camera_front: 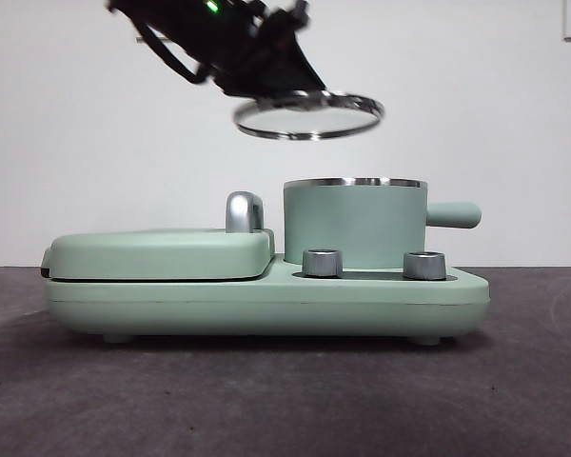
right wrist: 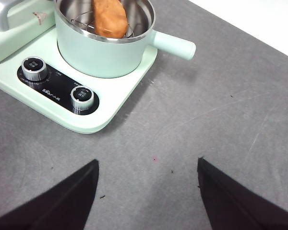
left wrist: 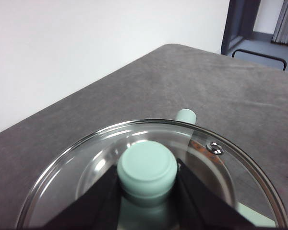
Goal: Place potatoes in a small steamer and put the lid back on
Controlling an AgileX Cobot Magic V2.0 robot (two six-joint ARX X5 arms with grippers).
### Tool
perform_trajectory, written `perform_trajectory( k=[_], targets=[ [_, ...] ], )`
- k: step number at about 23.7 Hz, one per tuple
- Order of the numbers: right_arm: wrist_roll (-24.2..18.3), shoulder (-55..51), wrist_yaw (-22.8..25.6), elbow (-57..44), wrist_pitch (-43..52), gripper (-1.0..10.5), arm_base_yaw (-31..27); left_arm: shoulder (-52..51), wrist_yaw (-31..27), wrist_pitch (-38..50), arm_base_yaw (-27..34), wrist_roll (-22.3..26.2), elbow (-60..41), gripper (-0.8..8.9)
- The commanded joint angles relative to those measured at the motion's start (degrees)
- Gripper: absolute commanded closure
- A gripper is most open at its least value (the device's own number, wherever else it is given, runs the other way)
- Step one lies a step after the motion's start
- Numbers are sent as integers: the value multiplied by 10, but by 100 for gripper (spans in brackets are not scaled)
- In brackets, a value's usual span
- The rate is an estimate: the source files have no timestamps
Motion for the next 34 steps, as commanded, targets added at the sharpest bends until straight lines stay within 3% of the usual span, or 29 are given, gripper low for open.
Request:
perform_trajectory(
  k=[1,8,34],
  targets=[
    [-2,3,0,4,5,621,2,42,3,20,-10,30,55,799],
    [2,4,0,4,5,621,2,109,9,113,-17,22,63,799],
    [2,5,0,4,14,621,2,146,22,124,-24,26,63,799]
  ],
)
